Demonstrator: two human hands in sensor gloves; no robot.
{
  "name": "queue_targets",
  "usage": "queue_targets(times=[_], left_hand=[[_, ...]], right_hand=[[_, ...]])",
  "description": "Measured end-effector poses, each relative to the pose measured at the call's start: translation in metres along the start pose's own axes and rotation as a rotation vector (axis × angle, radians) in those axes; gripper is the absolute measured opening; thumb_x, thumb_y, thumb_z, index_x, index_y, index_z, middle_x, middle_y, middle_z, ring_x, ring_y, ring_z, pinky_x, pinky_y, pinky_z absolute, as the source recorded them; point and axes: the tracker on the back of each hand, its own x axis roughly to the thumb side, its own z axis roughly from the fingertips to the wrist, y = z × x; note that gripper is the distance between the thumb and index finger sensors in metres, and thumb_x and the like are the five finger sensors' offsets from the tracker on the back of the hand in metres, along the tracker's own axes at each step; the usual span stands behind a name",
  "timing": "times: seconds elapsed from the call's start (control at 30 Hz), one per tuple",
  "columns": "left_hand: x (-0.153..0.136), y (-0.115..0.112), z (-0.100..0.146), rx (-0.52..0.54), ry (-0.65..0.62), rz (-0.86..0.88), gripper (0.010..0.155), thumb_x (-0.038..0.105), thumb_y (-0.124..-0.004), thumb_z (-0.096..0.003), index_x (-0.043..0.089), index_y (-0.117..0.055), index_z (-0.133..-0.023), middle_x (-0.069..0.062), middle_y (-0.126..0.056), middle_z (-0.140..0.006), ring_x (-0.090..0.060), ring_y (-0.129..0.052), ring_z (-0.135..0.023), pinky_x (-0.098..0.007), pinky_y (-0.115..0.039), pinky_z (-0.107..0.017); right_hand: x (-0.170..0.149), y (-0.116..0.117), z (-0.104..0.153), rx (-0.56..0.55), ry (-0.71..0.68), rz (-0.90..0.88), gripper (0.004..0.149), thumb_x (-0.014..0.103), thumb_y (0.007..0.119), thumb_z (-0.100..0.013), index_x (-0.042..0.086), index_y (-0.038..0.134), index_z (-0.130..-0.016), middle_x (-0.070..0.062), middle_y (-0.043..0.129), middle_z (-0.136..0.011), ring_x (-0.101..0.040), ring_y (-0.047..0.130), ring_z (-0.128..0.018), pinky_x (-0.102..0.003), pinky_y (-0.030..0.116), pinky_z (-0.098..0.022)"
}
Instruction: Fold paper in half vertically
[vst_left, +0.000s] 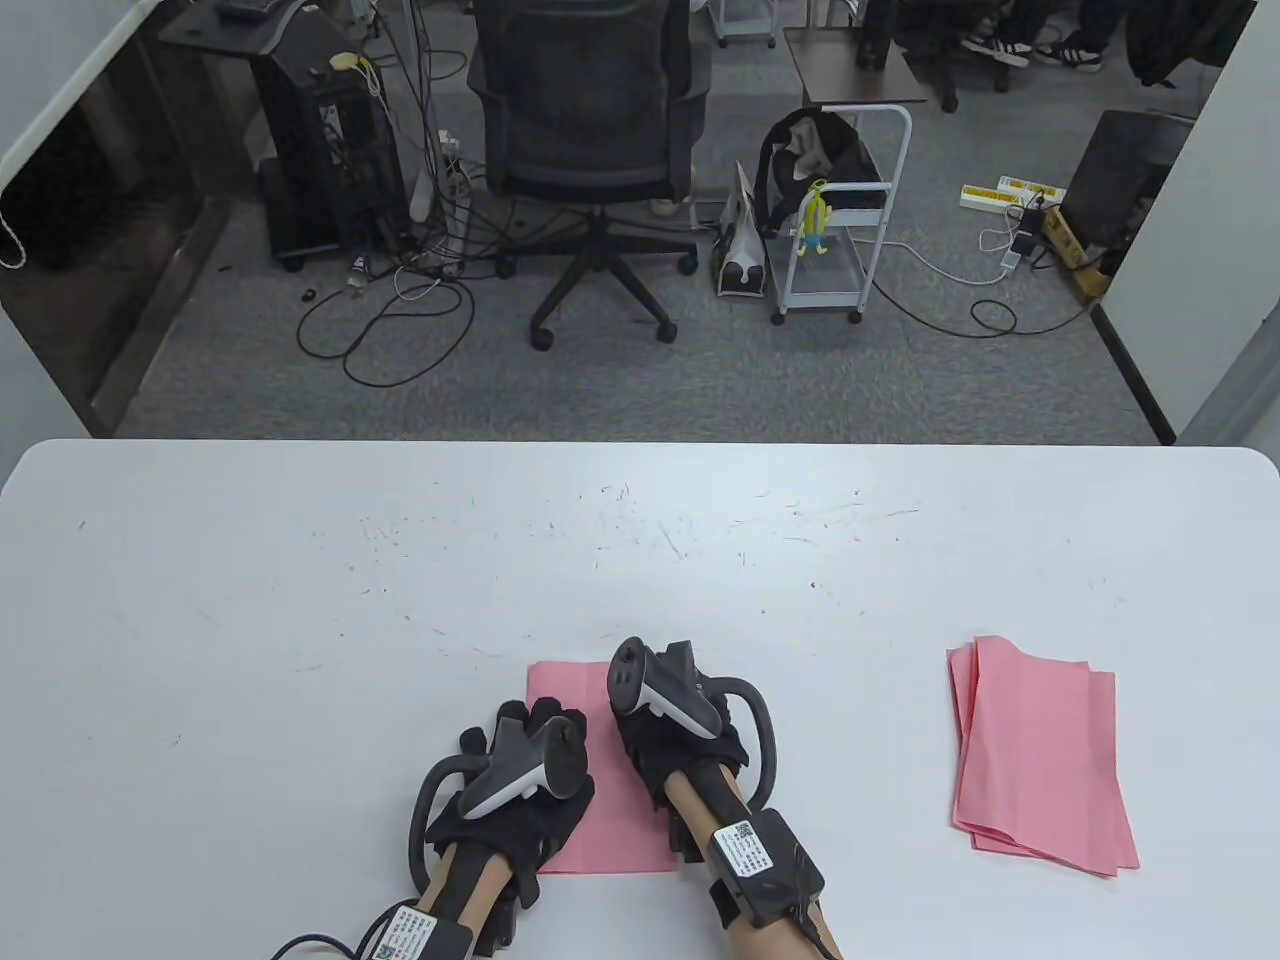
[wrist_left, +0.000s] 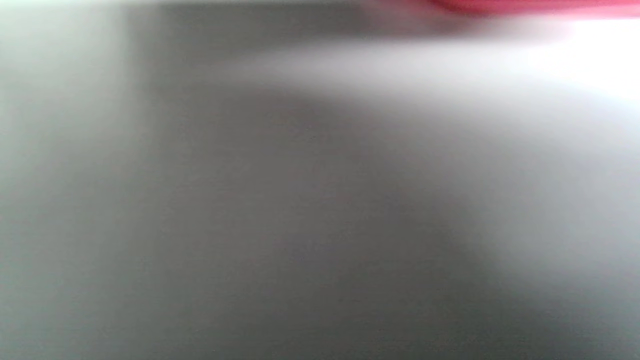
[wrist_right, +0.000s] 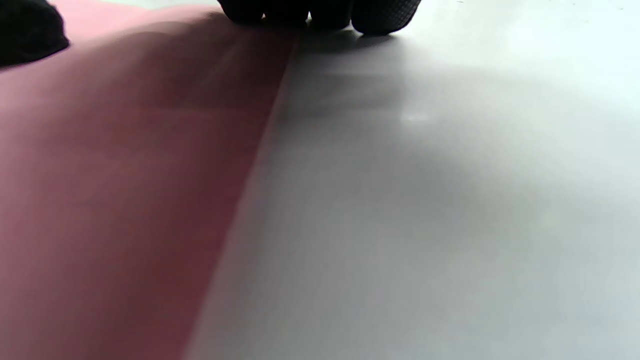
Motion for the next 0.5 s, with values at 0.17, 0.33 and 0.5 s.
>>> queue_targets(times=[0.17, 0.33, 0.5], left_hand=[[0.0, 0.0, 0.0, 0.0, 0.0, 0.0, 0.074, 0.065, -0.037, -0.0523, 0.04, -0.005, -0.114, 0.009, 0.001, -0.124, -0.031, -0.004, -0.116, -0.064, -0.018, -0.084], [0.0, 0.0, 0.0, -0.002, -0.001, 0.001, 0.074, 0.065, -0.037, -0.0523, 0.04, -0.005, -0.114, 0.009, 0.001, -0.124, -0.031, -0.003, -0.116, -0.064, -0.018, -0.084], [0.0, 0.0, 0.0, -0.004, 0.0, 0.001, 0.074, 0.065, -0.037, -0.0523, 0.04, -0.005, -0.114, 0.009, 0.001, -0.124, -0.031, -0.003, -0.116, -0.064, -0.018, -0.084]], right_hand=[[-0.014, -0.004, 0.003, 0.077, -0.07, -0.128, 0.058, 0.053, 0.062, -0.05, 0.03, 0.057, -0.103, 0.0, 0.056, -0.111, -0.027, 0.059, -0.102, -0.046, 0.061, -0.072], [-0.024, -0.014, 0.03, 0.019, -0.122, -0.221, 0.057, 0.051, 0.063, -0.05, 0.025, 0.064, -0.101, -0.005, 0.065, -0.107, -0.033, 0.068, -0.097, -0.05, 0.065, -0.068], [-0.024, -0.012, 0.053, 0.025, -0.166, -0.168, 0.057, 0.052, 0.063, -0.05, 0.025, 0.066, -0.1, -0.005, 0.067, -0.107, -0.033, 0.07, -0.096, -0.05, 0.065, -0.069]])
